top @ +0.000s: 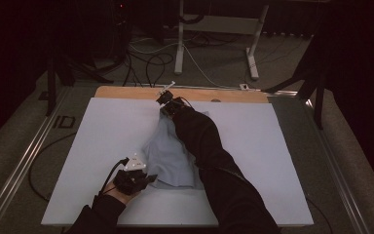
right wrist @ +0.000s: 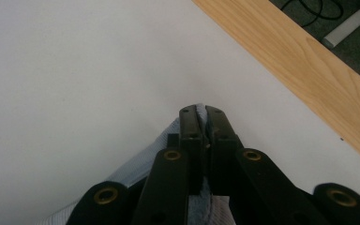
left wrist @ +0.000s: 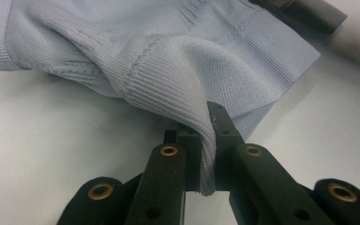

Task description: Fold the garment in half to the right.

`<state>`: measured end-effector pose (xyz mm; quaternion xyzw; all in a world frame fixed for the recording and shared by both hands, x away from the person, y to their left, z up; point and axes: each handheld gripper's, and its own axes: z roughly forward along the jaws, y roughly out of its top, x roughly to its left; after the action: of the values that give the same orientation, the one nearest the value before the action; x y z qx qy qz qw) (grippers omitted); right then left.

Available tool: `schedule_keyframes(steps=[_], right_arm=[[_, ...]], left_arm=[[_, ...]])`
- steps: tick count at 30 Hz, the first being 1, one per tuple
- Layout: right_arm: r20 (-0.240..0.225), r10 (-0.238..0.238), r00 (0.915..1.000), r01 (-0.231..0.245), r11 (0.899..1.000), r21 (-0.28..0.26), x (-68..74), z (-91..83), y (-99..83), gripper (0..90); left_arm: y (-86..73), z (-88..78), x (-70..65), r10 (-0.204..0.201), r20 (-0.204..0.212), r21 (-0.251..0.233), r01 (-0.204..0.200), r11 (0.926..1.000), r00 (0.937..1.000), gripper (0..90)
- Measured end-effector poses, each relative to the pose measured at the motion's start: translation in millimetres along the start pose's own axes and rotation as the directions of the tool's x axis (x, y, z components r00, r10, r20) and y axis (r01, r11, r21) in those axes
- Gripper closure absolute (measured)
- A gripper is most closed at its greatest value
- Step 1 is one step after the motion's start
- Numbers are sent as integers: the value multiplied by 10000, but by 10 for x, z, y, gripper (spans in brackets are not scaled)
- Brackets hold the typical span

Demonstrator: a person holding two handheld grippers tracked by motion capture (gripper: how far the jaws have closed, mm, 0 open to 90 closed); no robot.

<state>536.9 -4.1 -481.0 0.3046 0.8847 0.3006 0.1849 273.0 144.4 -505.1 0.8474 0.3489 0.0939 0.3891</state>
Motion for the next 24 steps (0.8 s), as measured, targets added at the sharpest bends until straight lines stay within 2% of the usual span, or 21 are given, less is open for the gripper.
schedule_keyframes(steps=[13, 24], right_arm=[[20, 1, 10000, 0, 9992, -395, -31, -184, 27, 876], [-28, -53, 10000, 50, 9972, -748, -105, -332, 17, 875]], left_arm=[[85, -36, -52, 305, 25, 69, -305, 9995, 9995, 869], [251, -38, -153, 709, 75, 64, -710, 9975, 9975, 870]])
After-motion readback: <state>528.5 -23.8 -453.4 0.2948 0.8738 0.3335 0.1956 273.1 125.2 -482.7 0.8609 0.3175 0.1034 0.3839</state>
